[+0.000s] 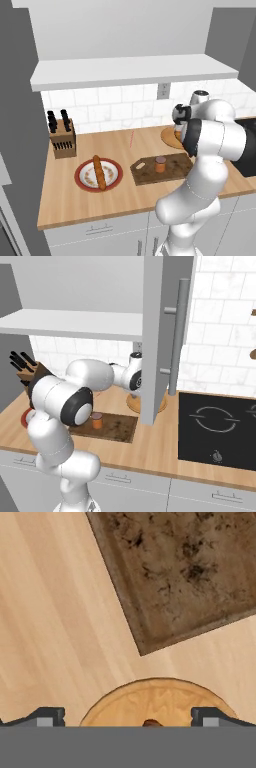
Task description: From the different types of pastries on the counter, select a croissant and place it on the cutting board. Then retrieve a jar of jam from the cabinet and place it alongside the croissant on the cutting board.
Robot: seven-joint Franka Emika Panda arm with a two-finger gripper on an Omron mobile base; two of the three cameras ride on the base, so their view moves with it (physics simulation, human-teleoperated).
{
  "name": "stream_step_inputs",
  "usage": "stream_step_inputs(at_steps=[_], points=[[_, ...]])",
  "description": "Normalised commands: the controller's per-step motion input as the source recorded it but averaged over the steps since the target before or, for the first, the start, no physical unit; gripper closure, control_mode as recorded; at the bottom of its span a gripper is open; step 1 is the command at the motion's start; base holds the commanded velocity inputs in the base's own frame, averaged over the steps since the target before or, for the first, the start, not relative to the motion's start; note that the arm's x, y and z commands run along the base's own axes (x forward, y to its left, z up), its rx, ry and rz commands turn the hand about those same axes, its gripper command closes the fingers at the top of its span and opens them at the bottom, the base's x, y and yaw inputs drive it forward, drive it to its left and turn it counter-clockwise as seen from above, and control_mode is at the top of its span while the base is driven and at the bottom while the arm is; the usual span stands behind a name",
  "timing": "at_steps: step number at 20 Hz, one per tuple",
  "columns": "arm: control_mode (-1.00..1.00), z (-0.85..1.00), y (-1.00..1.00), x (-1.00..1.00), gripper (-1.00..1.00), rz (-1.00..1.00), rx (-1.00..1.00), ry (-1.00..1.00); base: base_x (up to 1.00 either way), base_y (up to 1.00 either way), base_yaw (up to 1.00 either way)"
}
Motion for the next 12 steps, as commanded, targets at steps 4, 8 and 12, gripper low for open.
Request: stream_step_inputs(at_steps=[4,8,12], points=[[-1.00,0.00,0.14,0.33,-1.00,0.12,-0.16,0.00,0.00,0.00,0.00],[-1.00,0.00,0.08,0.46,-1.00,0.07,-0.15,0.00,0.00,0.00,0.00],[-1.00,-0.03,0.00,0.30,-1.00,0.01,-0.09,0.00,0.00,0.00,0.00]])
